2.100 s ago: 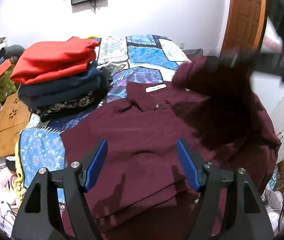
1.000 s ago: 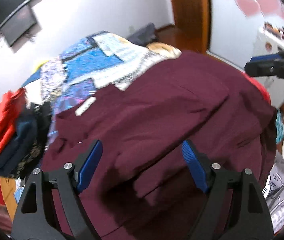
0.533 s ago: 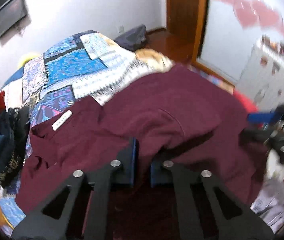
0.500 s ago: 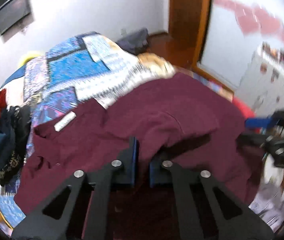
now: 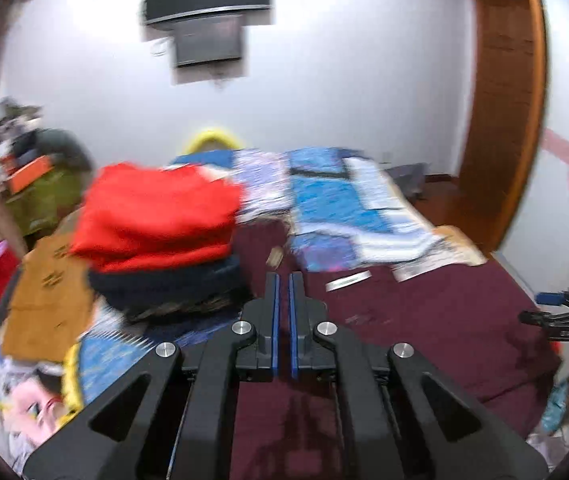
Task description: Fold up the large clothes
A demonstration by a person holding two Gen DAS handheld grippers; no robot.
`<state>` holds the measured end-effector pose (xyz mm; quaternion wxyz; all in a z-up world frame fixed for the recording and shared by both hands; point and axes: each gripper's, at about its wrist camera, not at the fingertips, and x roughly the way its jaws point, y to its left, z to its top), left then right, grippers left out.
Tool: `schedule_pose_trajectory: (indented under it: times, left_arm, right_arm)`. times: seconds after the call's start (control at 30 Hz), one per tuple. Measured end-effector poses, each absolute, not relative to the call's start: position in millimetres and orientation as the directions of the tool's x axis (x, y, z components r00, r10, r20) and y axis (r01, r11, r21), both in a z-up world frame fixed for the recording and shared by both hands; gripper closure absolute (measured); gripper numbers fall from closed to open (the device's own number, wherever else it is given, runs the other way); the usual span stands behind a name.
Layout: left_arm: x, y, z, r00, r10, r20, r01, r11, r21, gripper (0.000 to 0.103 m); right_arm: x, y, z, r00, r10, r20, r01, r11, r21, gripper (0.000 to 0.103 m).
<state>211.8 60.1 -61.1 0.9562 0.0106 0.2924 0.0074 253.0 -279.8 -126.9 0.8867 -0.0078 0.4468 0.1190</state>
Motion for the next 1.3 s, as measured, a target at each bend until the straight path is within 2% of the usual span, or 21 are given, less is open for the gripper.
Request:
schedule_pose_trajectory:
  times: [0.07, 0.2, 0.33, 0.4, 0.47, 0.53, 0.6, 0.67, 0.97, 1.3]
  left_arm:
    - [203, 81, -84, 0.796, 0.056, -0.603, -0.056, 0.998, 0.019, 0.1]
    - [205, 120, -153, 0.624, 0.007, -0.782, -0.129, 0.987, -0.093, 0.1]
    - [204, 150, -194, 0.519, -0.104, -0.848, -0.203, 0.949, -0.24, 0.098]
    - [202, 160, -207, 0.51, -0.133, -0.85, -0.244, 0.925, -0.292, 0.089]
    - [205, 174, -217, 0.517, -0.203, -0.831, -0.293, 0.871, -0.395, 0.063]
    - [210, 183, -224, 0.529, -0.29, -0.797, -0.319, 0.803, -0.503, 0.055]
    - [219, 191, -236, 0.52, -0.383, -0.764, -0.346, 0.723, -0.598, 0.055]
    - [230, 193, -248, 0.506, -0.43, -0.748, -0.372, 0.673, -0.639, 0.055]
    - [257, 191, -291, 0.468, -0.503, -0.727, -0.49, 0.537, -0.687, 0.054]
    - [249, 173, -288, 0.444, -0.493, -0.748, -0.498, 0.558, -0.664, 0.05]
  right_arm:
    - [256, -274, -144, 0.522, 0.215, -0.825, -0.221, 0.969, 0.112, 0.033]
    - [253, -263, -163, 0.492, 0.167, -0.854, -0.209, 0.975, 0.07, 0.033]
    - [249, -258, -158, 0.496, 0.138, -0.858, -0.216, 0.976, 0.032, 0.033]
    - [249, -260, -158, 0.489, 0.139, -0.861, -0.206, 0.978, 0.041, 0.032]
    - [249, -262, -157, 0.488, 0.146, -0.861, -0.194, 0.979, 0.056, 0.032]
    - [249, -265, -156, 0.485, 0.156, -0.86, -0.183, 0.98, 0.074, 0.032]
    - [252, -263, -157, 0.485, 0.161, -0.859, -0.176, 0.981, 0.085, 0.032]
    - [252, -264, -158, 0.488, 0.166, -0.857, -0.171, 0.981, 0.092, 0.032]
    - [249, -260, -162, 0.504, 0.161, -0.849, -0.185, 0.98, 0.076, 0.029]
    - [245, -259, -163, 0.516, 0.169, -0.84, -0.188, 0.979, 0.081, 0.024]
